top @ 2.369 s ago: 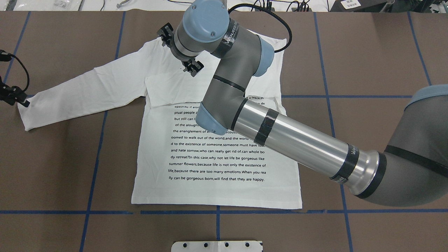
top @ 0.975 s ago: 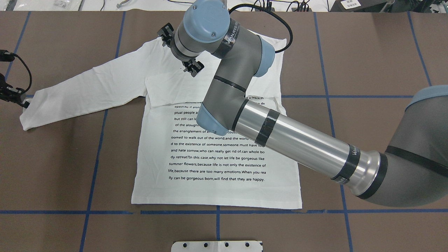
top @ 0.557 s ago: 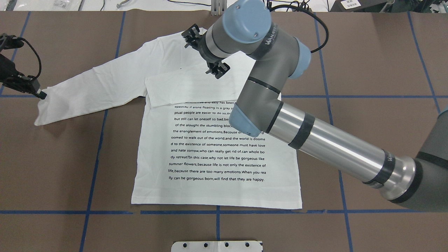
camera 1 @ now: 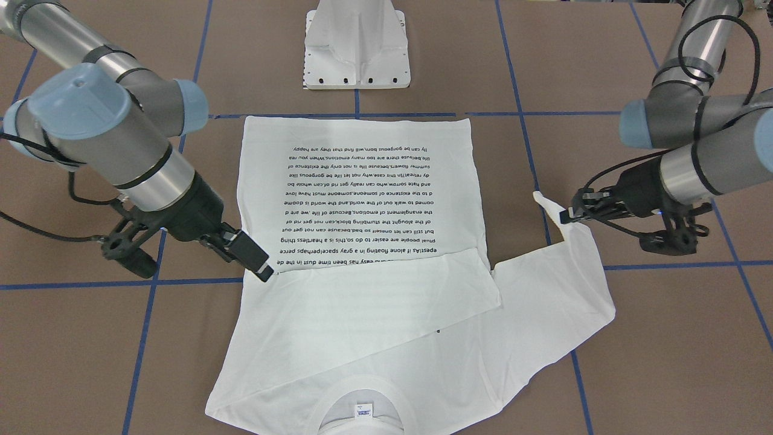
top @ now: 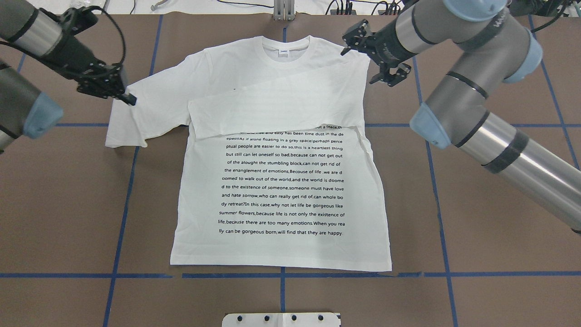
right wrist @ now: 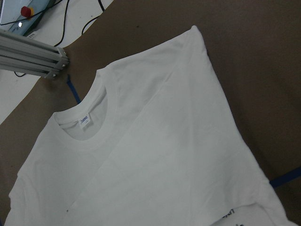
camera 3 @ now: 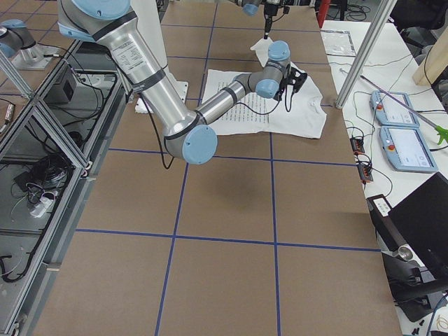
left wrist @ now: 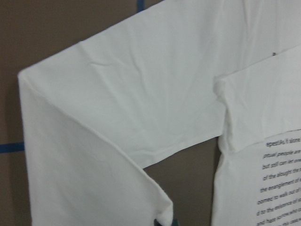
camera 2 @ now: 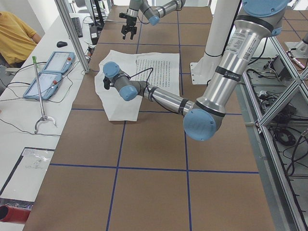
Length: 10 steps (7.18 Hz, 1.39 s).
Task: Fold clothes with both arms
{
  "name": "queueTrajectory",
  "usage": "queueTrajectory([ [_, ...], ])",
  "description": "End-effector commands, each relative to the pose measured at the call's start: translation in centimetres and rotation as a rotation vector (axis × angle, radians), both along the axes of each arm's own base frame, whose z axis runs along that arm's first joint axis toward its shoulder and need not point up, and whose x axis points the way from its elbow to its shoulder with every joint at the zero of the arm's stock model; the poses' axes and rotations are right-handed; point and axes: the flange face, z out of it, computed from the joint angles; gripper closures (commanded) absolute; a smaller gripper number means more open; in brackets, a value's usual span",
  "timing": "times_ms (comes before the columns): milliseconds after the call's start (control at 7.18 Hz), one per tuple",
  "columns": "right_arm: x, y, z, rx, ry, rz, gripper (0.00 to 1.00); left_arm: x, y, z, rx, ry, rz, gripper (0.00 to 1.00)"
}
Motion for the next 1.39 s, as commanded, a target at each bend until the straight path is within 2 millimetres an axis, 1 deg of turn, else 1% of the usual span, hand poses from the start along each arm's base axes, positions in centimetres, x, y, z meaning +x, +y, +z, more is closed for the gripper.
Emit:
queueTrajectory([
  [0,6.5,1.3,8.1,0.073,0.096,-0.045,0.0,8.8,0.9,-13.4,-0.015,0.05,-0.064,1.0],
  [139,8.6,2.4,10.8,0.066,0.106,-0.069,0.0,12.4,0.9,-18.2,-0.021,0.098,-0.109,1.0],
  [279,9.9,3.1,11.5,0.071,0.11,-0.071,0.0,18.2,1.4,-23.5,-0.08,0.143,-0.206,1.0],
  [418,10.7,3.0,12.2,0.065,0.115,-0.065,0.0,23.9,3.5,-27.0,-0.069,0.165,-0.247,1.0],
  [557,10.9,2.9,12.4,0.071,0.12,-0.069,0.0,27.7,6.4,-28.0,-0.046,0.174,-0.269,1.0],
  [697,11.8,2.8,12.3,0.065,0.109,-0.069,0.0,31.3,8.6,-28.4,-0.035,0.166,-0.284,1.0],
  [836,13.3,2.6,12.5,0.045,0.081,-0.083,0.0,34.5,9.8,-28.5,-0.028,0.161,-0.291,1.0],
  [975,13.5,2.8,12.7,0.043,0.08,-0.086,0.0,36.7,10.5,-27.8,-0.013,0.182,-0.31,1.0],
  [1115,13.5,2.8,12.9,0.039,0.082,-0.086,0.0,38.1,10.4,-28.0,-0.024,0.169,-0.325,0.9],
  [1254,13.4,2.8,12.8,0.04,0.081,-0.085,0.0,38.3,10.4,-27.6,-0.026,0.163,-0.326,0.48],
])
